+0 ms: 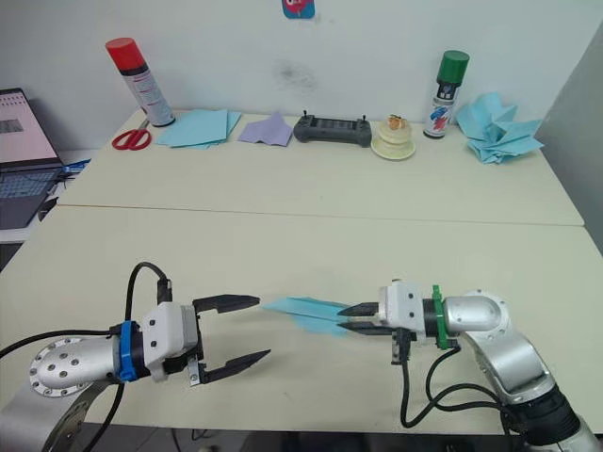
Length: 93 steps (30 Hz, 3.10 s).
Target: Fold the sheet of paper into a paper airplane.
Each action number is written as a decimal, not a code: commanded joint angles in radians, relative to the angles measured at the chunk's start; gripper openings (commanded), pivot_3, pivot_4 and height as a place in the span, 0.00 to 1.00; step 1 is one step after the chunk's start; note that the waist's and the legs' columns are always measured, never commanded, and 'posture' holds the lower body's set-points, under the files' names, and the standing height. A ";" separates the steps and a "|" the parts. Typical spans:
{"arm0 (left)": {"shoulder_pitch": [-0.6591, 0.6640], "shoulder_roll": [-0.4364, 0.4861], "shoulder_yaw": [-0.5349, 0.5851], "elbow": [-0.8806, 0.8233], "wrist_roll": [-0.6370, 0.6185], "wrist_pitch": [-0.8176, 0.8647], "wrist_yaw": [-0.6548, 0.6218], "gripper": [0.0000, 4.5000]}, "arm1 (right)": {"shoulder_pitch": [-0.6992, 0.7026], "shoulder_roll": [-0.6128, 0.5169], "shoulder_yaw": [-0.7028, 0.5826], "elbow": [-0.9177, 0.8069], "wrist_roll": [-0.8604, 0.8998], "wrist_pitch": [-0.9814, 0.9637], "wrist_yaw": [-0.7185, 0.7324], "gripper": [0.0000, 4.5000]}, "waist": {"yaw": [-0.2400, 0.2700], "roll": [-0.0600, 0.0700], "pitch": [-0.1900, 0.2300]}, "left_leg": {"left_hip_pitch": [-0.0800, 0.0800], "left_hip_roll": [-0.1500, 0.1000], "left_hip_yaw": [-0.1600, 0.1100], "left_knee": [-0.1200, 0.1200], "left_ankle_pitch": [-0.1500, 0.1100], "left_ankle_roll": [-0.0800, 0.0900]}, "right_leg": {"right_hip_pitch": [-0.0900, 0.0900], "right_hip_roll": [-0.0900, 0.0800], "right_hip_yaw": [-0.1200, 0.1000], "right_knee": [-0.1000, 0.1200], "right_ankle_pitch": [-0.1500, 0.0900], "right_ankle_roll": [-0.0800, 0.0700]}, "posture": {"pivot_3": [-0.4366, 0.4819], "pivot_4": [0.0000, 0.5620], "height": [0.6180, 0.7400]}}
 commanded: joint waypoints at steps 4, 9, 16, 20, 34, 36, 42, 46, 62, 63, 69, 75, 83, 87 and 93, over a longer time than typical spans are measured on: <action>0.034 -0.010 0.012 -0.066 -0.005 -0.021 0.022 0.93 | -0.037 0.053 0.050 0.103 -0.113 -0.107 -0.074 0.16 | 0.001 0.000 0.000 | 0.000 0.000 0.000 0.000 0.000 0.000 | 0.000 0.000 0.000 0.000 0.000 0.000 | 0.48 0.27 1.00; 0.039 -0.021 0.012 -0.070 0.001 -0.018 0.051 0.93 | -0.060 0.075 0.082 0.178 -0.179 -0.146 -0.103 0.16 | 0.001 0.000 0.000 | 0.000 0.000 0.000 0.000 0.000 0.000 | 0.000 0.000 0.000 0.000 0.003 -0.005 | 0.48 0.27 1.00; 0.043 -0.031 0.005 -0.078 0.010 -0.012 0.080 0.93 | -0.106 0.088 0.096 0.216 -0.209 -0.153 -0.114 0.16 | 0.001 0.000 0.000 | 0.000 0.000 0.000 0.000 0.000 0.000 | 0.000 0.000 0.000 0.001 0.003 -0.005 | 0.48 0.27 1.00; 0.053 -0.030 0.002 -0.081 0.011 -0.013 0.084 0.93 | -0.118 0.083 0.098 0.218 -0.212 -0.153 -0.111 0.16 | 0.001 0.000 0.000 | 0.000 0.000 0.000 0.000 0.000 0.000 | 0.000 0.000 -0.001 0.001 0.003 -0.005 | 0.48 0.27 1.00; 0.028 -0.042 0.035 -0.114 -0.138 0.151 0.150 0.93 | -0.175 0.185 0.089 0.314 -0.203 0.007 -0.171 0.16 | 0.000 0.000 0.000 | 0.000 0.000 -0.001 0.000 0.000 0.000 | 0.000 0.000 -0.001 0.002 0.003 -0.005 | 0.48 0.27 1.00; 0.029 -0.030 0.055 -0.130 -0.199 0.208 0.153 0.97 | -0.177 0.189 0.086 0.328 -0.188 0.045 -0.157 0.12 | 0.000 0.000 0.000 | 0.000 0.001 -0.001 0.000 0.000 0.000 | 0.000 0.000 -0.001 0.002 0.003 -0.005 | 0.48 0.27 1.00; -0.013 -0.021 0.077 -0.137 -0.252 0.276 0.179 1.00 | -0.165 0.174 0.076 0.353 -0.171 0.053 -0.144 0.01 | 0.000 0.000 0.000 | 0.000 0.000 -0.001 0.001 0.000 0.000 | 0.001 -0.001 -0.002 0.002 0.003 -0.005 | 0.48 0.27 1.00; -0.068 -0.022 0.076 -0.141 -0.300 0.332 0.212 1.00 | -0.129 0.160 0.043 0.320 -0.143 0.071 -0.155 0.01 | 0.005 0.000 0.000 | 0.000 0.000 -0.002 0.001 0.000 0.000 | 0.001 -0.001 -0.002 0.002 0.003 -0.005 | 0.48 0.27 1.00; -0.810 -0.017 -0.239 0.172 -0.271 0.500 0.040 1.00 | 0.216 0.290 -0.508 -0.151 0.009 0.664 -0.759 0.01 | 0.008 0.001 0.000 | -0.001 -0.003 -0.001 0.002 0.001 -0.002 | 0.001 0.003 -0.001 0.002 0.004 -0.003 | 0.48 0.27 1.00; -0.809 -0.023 -0.244 0.181 -0.261 0.491 0.034 1.00 | 0.219 0.311 -0.500 -0.153 0.008 0.679 -0.782 0.01 | 0.006 0.001 0.000 | -0.001 -0.002 -0.001 0.002 0.001 -0.002 | 0.000 0.004 0.000 0.002 0.004 -0.003 | 0.48 0.27 1.00; -0.788 -0.045 -0.251 0.181 -0.237 0.473 0.026 1.00 | 0.176 0.368 -0.495 -0.152 0.030 0.755 -0.849 0.01 | -0.001 0.001 0.000 | -0.002 0.000 -0.001 0.001 0.001 -0.002 | -0.001 0.007 0.000 0.003 0.004 -0.004 | 0.48 0.27 1.00; -0.749 -0.045 -0.236 0.180 -0.215 0.459 0.032 1.00 | 0.152 0.331 -0.530 -0.200 0.062 0.778 -0.845 0.28 | 0.001 0.001 0.000 | -0.002 0.000 -0.001 0.002 0.001 -0.002 | -0.001 0.006 0.000 0.003 0.004 -0.004 | 0.48 0.27 1.00; -0.617 -0.039 -0.189 0.218 -0.167 0.409 0.062 1.00 | 0.123 0.122 -0.504 -0.234 0.124 0.682 -0.633 0.94 | -0.001 0.003 0.000 | -0.002 0.000 0.000 0.002 0.001 -0.002 | -0.001 0.006 0.001 0.002 0.004 -0.004 | 0.48 0.27 1.00; -0.530 -0.023 -0.140 0.310 -0.080 0.339 0.109 1.00 | 0.135 -0.141 -0.466 -0.129 0.142 0.486 -0.291 0.99 | 0.000 0.003 0.001 | -0.002 0.000 0.000 0.001 0.001 -0.002 | -0.001 0.006 0.000 0.001 0.004 -0.004 | 0.48 0.27 1.00; -0.395 0.001 0.017 0.384 -0.023 0.284 0.182 1.00 | 0.112 -0.370 -0.598 0.132 0.233 0.393 0.005 0.99 | 0.007 0.002 0.001 | -0.002 0.000 0.000 0.002 0.001 -0.001 | 0.000 0.005 0.000 0.001 0.004 -0.004 | 0.48 0.27 1.00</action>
